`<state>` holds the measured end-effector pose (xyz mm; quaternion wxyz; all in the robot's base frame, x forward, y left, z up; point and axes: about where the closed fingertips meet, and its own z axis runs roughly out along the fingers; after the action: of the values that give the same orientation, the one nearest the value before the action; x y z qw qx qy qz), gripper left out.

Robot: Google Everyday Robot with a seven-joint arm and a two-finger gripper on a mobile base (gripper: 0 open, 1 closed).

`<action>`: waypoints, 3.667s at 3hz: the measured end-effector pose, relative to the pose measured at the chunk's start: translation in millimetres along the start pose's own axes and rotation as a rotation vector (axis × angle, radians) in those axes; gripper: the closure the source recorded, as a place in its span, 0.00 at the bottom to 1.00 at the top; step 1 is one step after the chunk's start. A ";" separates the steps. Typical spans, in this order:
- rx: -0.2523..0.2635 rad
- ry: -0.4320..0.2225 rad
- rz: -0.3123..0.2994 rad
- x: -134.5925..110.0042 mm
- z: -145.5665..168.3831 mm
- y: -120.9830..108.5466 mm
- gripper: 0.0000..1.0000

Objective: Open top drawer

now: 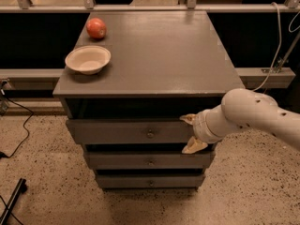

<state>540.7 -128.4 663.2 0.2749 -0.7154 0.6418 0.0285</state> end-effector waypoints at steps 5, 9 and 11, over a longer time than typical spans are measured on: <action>0.106 0.020 0.002 -16.4 -19.0 -18.4 0.11; 0.046 0.031 0.027 -15.3 22.3 -25.5 0.55; 0.040 0.031 0.024 -17.2 19.6 -24.5 0.55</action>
Offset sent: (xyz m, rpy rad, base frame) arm -0.0337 -0.0097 0.0312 0.0099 -0.0469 -0.0015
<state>566.7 -103.7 662.1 0.2785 -0.7025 0.6548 0.0079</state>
